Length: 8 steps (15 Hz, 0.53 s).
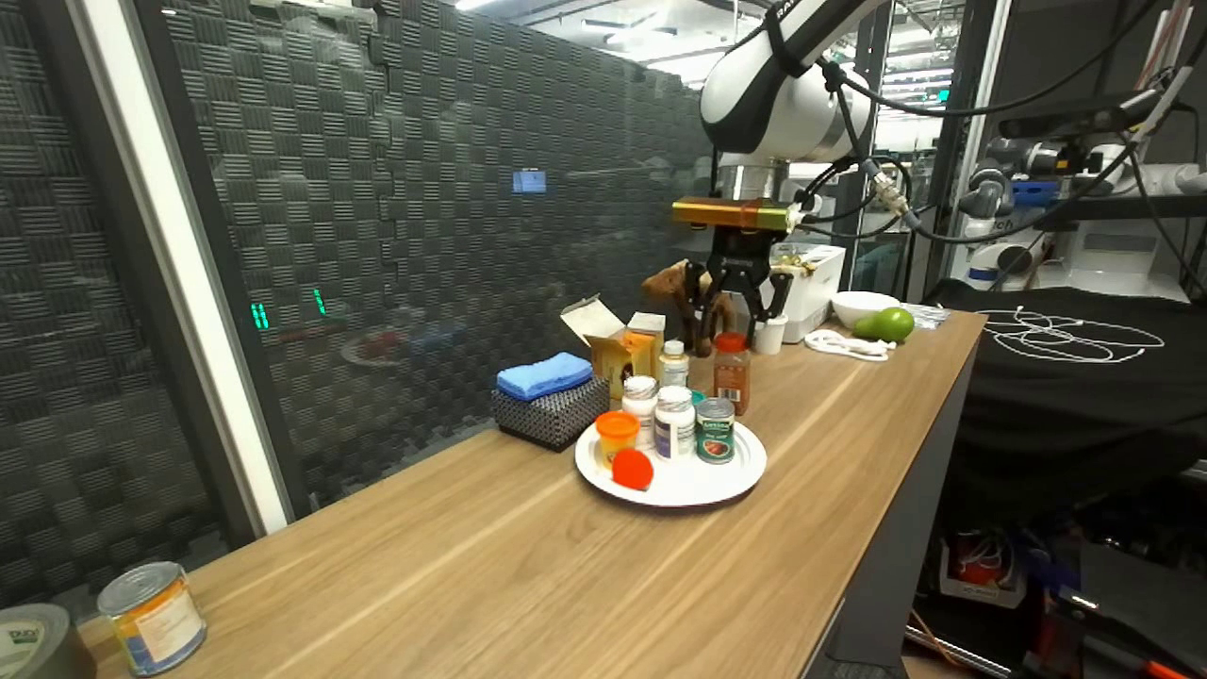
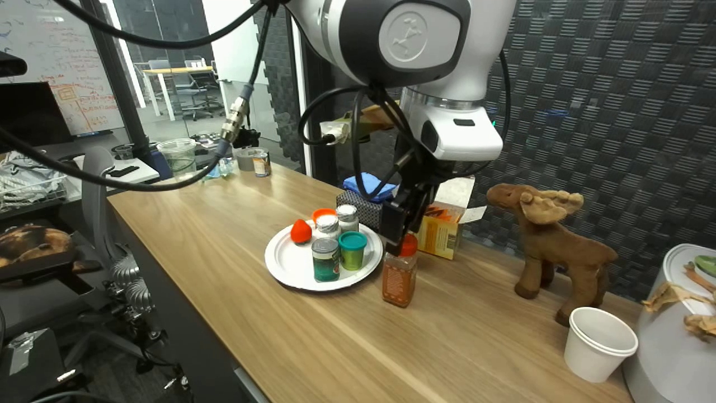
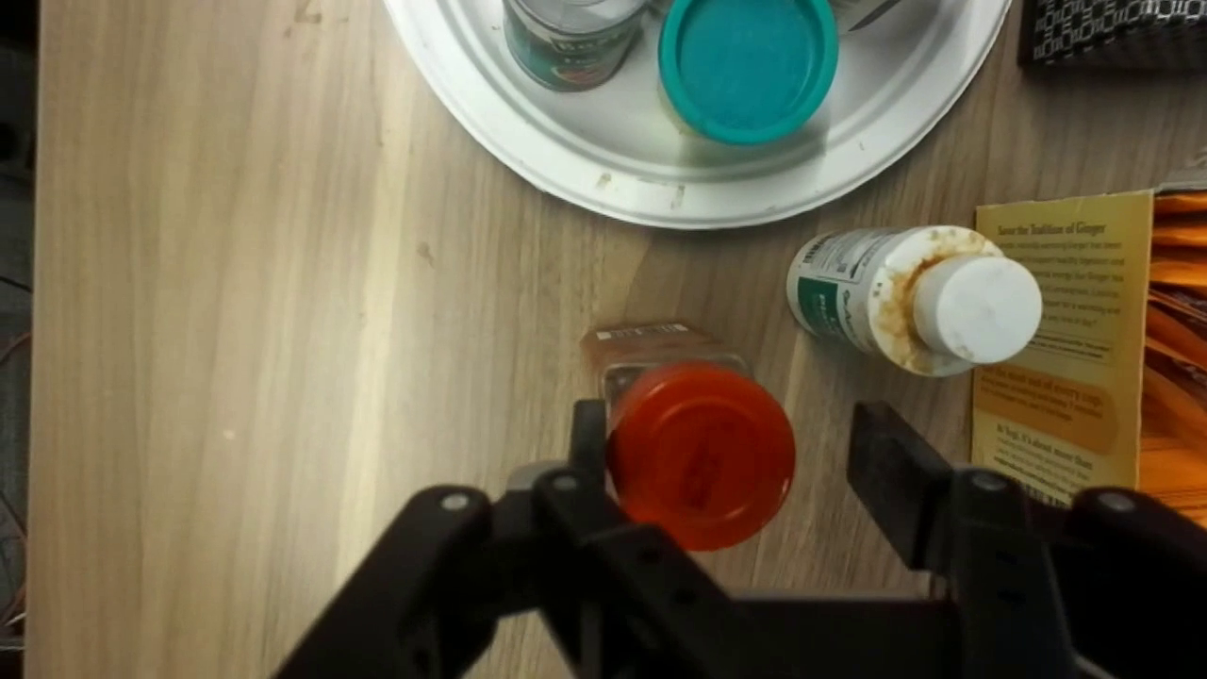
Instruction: Put the bottles and the orange plushy on the table onto the plate
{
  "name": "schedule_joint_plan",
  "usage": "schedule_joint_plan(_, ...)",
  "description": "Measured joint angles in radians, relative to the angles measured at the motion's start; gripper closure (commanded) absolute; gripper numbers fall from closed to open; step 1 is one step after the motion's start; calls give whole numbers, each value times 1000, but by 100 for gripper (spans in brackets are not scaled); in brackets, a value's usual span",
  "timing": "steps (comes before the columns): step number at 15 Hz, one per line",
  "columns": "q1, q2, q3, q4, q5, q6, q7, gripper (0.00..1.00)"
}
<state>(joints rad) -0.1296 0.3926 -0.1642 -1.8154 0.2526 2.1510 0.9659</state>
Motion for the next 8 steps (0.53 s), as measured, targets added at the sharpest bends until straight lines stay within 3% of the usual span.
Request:
schedule_joint_plan(2, 0, 0, 0, 0, 0, 0, 0, 75)
schedule_joint_plan(8, -2, -5, -14, -10, 0, 20, 0, 75)
